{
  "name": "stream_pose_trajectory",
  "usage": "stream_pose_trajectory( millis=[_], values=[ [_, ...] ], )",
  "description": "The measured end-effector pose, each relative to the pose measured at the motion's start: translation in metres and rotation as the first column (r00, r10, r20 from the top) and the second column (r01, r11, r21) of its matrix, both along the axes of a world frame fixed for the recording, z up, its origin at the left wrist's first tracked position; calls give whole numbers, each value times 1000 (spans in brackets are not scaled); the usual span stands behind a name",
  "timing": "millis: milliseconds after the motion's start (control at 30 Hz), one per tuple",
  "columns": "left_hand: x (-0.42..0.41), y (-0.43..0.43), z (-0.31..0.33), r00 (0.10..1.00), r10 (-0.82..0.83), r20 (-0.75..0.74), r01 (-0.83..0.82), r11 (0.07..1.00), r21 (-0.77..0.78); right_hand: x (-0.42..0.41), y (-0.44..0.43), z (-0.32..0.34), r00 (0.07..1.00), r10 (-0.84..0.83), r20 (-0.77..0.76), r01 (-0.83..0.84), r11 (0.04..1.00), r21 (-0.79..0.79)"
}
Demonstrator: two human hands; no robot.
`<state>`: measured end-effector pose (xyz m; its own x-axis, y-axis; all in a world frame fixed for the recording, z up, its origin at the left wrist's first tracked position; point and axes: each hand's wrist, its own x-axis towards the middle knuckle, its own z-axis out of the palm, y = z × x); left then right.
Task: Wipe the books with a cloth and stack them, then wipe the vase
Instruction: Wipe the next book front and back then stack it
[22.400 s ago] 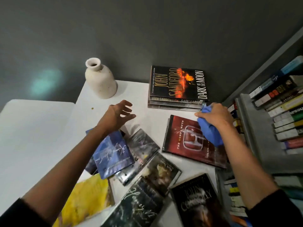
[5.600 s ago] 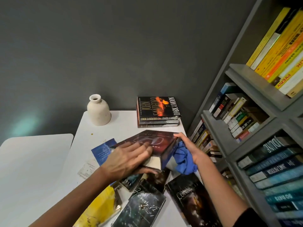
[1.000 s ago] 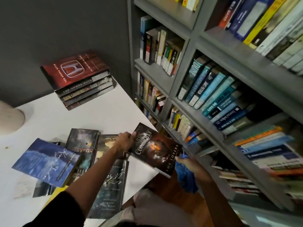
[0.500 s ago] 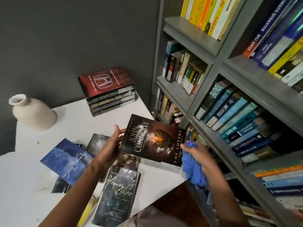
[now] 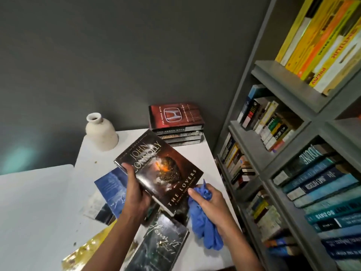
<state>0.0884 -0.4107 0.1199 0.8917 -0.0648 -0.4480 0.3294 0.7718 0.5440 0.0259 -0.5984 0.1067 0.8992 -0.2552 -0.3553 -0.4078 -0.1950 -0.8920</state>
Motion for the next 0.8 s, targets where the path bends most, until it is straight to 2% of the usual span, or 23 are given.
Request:
stream_pose_trajectory(
  millis=[33, 100, 167, 200, 267, 300, 333, 400, 433, 500, 633, 733, 800],
  values=[
    [1, 6, -5, 1000, 15, -11, -15, 1000, -3, -1, -4, 1, 1000, -17, 0, 17, 999, -47],
    [-1, 13, -10, 1000, 15, -24, -14, 999, 31, 0, -16, 9, 984, -148, 96, 156, 985, -77],
    [-2, 13, -11, 1000, 9, -11, -8, 999, 50, 4, -19, 25, 932, -275, 235, 281, 960, 4],
    [-3, 9, -9, 1000, 12, -5, -12, 998, 63, 7, -14, 34, 911, -273, 309, 270, 961, 55],
    [-4, -3, -4, 1000, -1, -12, 2, 999, 53, 10, 5, 46, 888, -155, 433, 139, 988, 69],
    [-5, -9, 0, 1000, -13, -15, 14, 999, 39, 9, 16, 46, 880, -43, 474, 60, 998, -20],
    [-5, -12, 2, 1000, -14, -16, 15, 1000, 23, 7, 26, 40, 866, 97, 491, -6, 983, -183],
    [-2, -16, 5, 1000, -15, -9, 15, 1000, 12, -2, 34, 21, 838, 338, 429, -47, 827, -561],
    [-1, -16, 7, 1000, -27, -2, 27, 999, 16, -5, 31, 12, 836, 381, 394, -33, 753, -657],
    [0, -17, 8, 999, -44, 10, 44, 999, 11, -4, 20, 5, 865, 358, 352, -2, 705, -710],
    [-1, -21, 11, 1000, -5, -22, 4, 1000, -29, 17, 16, 17, 879, 285, 382, 92, 686, -722],
    [2, -27, 13, 1000, 3, -28, -4, 1000, -30, 8, 42, 27, 787, 434, 437, 72, 639, -766],
    [6, -26, 13, 1000, 9, -22, -10, 998, -56, -11, 49, 25, 709, 578, 404, -51, 614, -787]
  ],
)
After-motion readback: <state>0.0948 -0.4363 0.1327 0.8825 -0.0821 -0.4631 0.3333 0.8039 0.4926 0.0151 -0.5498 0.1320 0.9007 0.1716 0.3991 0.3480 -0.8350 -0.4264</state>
